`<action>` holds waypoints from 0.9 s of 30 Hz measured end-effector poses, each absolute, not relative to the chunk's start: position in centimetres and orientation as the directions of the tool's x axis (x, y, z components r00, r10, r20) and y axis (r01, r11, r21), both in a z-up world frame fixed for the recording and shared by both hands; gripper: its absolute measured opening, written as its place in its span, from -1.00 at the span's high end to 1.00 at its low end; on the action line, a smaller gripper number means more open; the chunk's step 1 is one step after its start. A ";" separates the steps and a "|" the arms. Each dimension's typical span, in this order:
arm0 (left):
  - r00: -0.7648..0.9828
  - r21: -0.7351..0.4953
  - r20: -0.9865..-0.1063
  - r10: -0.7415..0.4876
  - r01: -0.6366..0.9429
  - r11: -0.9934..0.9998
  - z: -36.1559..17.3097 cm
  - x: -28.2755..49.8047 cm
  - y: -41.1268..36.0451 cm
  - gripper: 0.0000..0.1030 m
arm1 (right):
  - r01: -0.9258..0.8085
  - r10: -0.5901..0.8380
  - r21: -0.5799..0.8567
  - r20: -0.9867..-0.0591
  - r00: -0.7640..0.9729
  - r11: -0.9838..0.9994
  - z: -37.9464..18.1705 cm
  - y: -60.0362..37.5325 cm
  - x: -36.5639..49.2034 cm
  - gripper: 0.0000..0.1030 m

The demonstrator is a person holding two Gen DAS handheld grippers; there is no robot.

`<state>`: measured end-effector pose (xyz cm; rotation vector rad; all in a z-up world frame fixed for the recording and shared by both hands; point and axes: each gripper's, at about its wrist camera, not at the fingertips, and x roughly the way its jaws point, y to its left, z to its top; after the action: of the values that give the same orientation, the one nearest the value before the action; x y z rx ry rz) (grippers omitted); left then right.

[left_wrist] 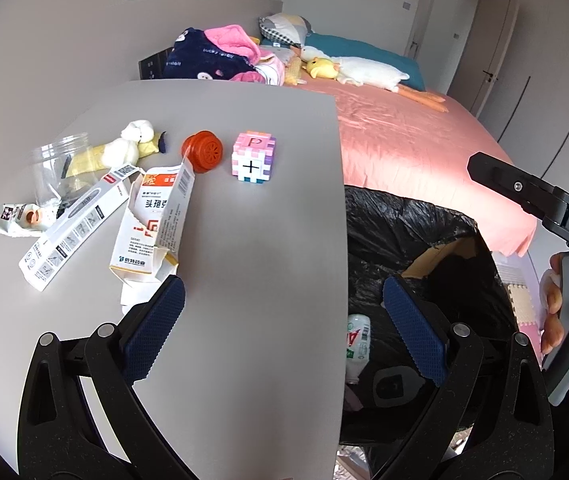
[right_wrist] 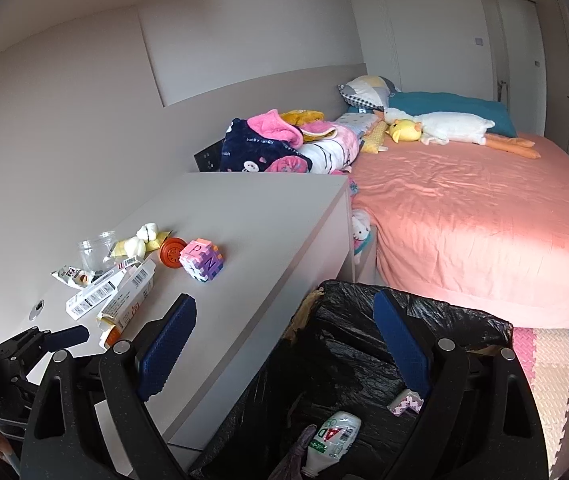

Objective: Collect trash
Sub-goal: 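Move the left gripper back to the desk toward the white medicine pouch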

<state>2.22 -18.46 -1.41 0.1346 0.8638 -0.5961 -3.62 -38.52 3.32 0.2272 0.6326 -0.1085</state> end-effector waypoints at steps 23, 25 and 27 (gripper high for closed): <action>0.503 -0.116 -0.792 -0.346 0.433 0.894 -3.9 8.8 -14.4 -0.87 | 0.052 0.069 0.159 -0.672 0.737 0.986 -0.3 -34.4 5.2 -0.75; 0.497 -0.115 -0.798 -0.340 0.428 0.896 -4.3 9.3 -14.3 -0.87 | 0.042 0.076 0.155 -0.678 0.731 0.987 -0.6 -34.1 6.0 -0.75; 0.492 -0.119 -0.803 -0.336 0.420 0.900 -4.5 10.0 -14.1 -0.87 | 0.031 0.080 0.148 -0.685 0.724 0.989 -1.0 -33.8 6.8 -0.75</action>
<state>9.96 -14.10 -4.55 0.0970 0.9522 -0.4596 6.81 -33.75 -0.96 0.1532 0.7615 0.0269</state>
